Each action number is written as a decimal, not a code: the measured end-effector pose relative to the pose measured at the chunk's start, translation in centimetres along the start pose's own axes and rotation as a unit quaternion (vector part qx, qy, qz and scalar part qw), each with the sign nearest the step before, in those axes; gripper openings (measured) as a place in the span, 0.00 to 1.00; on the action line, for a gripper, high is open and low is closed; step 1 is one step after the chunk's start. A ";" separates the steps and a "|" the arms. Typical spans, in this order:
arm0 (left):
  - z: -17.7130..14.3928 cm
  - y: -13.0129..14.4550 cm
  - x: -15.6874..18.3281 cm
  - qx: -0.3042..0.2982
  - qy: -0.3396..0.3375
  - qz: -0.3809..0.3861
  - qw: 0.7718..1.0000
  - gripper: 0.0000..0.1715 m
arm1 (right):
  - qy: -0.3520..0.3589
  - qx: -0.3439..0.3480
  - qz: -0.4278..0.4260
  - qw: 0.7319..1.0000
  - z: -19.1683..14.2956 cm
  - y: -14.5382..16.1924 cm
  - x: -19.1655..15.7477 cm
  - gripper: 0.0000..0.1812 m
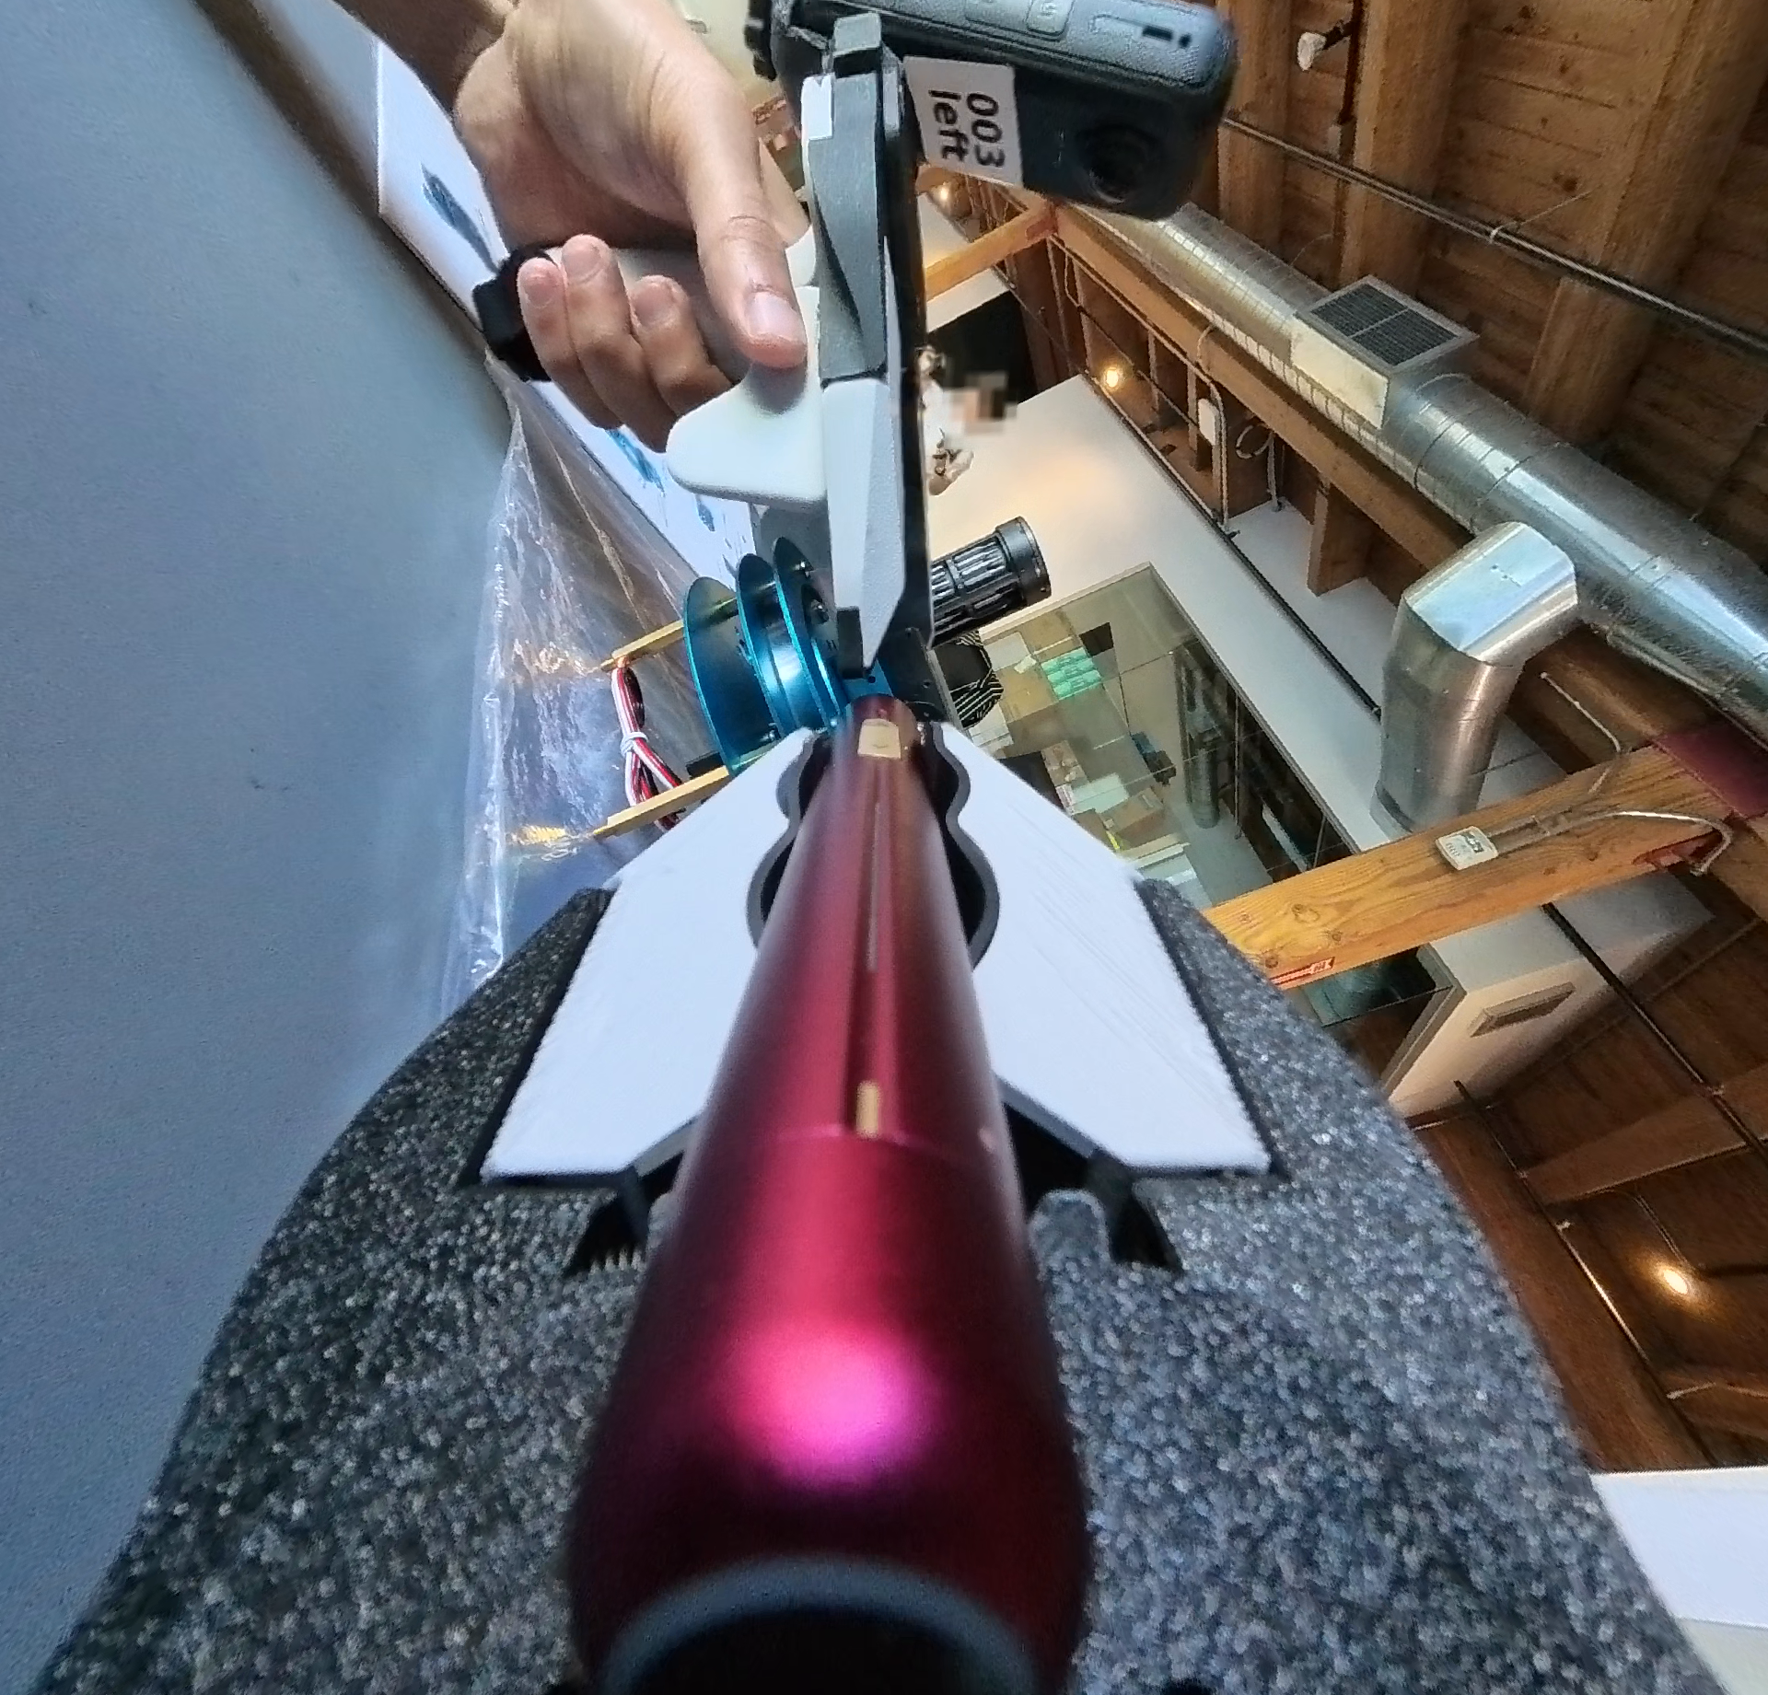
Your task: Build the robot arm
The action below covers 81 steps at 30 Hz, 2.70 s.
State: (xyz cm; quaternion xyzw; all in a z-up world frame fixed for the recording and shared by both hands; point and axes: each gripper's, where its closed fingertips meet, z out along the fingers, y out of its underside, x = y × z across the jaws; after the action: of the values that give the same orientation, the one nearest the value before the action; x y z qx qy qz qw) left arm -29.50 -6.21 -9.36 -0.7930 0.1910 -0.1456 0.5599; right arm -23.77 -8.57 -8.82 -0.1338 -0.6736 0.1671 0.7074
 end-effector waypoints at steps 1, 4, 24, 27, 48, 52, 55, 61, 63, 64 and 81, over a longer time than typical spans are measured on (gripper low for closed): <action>0.0 0.1 0.2 -0.007 -0.002 0.005 1.000 0.51 | 0.000 0.000 0.000 1.000 0.0 0.0 0.0 0.12; 0.2 0.5 0.9 -0.027 -0.010 0.024 0.999 0.58 | -0.002 0.002 0.007 1.000 0.0 0.0 0.1 0.12; 0.9 0.3 1.4 -0.073 -0.038 -0.016 0.996 0.69 | -0.008 0.004 0.031 0.999 0.1 0.2 0.3 0.13; 1.0 0.1 1.4 -0.064 -0.042 -0.035 0.996 0.70 | -0.008 0.004 0.032 0.999 0.1 0.2 0.3 0.13; 1.5 -0.3 1.6 -0.050 -0.061 -0.064 0.995 0.75 | -0.007 0.003 0.015 1.000 0.2 0.3 0.1 0.12; 1.5 -0.3 1.6 -0.050 -0.062 -0.059 0.995 0.75 | -0.007 0.001 0.008 1.000 0.2 0.4 0.0 0.12; 1.5 -0.1 1.7 -0.051 -0.059 -0.052 0.996 0.75 | -0.007 0.003 -0.001 1.000 0.2 0.3 -0.1 0.12; 1.6 -0.2 1.8 -0.043 -0.054 -0.049 0.996 0.74 | -0.006 0.004 0.003 1.000 0.2 0.3 -0.1 0.12; 1.7 -0.2 1.8 -0.044 -0.053 -0.046 0.997 0.74 | -0.006 0.003 0.002 1.000 0.2 0.3 -0.1 0.13; 1.7 -0.2 1.8 -0.046 -0.052 -0.044 0.997 0.72 | -0.007 0.002 0.005 1.000 0.2 0.3 -0.1 0.13; 0.6 1.2 -0.9 -0.117 -0.030 0.013 0.993 0.52 | -0.045 0.063 0.025 0.997 0.7 2.4 1.1 0.12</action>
State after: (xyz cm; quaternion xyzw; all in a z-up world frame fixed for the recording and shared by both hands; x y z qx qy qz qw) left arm -30.22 -5.66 -10.73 -0.8544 0.2004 -0.0911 0.4708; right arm -24.60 -5.91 -8.75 -0.0980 -0.6890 0.2329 0.6793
